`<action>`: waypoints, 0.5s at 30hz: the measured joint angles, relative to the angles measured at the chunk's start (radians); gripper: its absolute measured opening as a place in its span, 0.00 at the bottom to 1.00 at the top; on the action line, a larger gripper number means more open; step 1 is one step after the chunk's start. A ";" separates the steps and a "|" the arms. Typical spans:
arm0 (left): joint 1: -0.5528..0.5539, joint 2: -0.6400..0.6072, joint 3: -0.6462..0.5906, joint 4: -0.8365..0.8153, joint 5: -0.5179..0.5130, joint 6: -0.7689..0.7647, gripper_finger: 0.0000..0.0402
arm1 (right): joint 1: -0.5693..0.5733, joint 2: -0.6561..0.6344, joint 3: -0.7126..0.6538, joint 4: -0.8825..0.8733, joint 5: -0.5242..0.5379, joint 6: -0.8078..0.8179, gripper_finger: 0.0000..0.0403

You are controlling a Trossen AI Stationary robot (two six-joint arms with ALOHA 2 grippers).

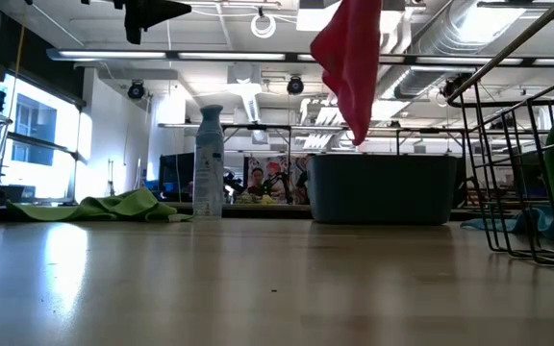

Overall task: Sort microfiber towel by color & place in baskets
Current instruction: Put the pink microfiber towel into the gray bin

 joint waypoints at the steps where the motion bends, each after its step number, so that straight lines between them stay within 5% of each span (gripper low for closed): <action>1: 0.000 0.000 0.000 0.000 0.000 0.000 0.60 | -0.019 0.001 0.000 -0.002 -0.012 -0.007 0.00; 15: 0.000 0.000 0.000 0.000 -0.008 -0.017 0.60 | -0.169 0.006 -0.038 -0.001 -0.050 -0.058 0.00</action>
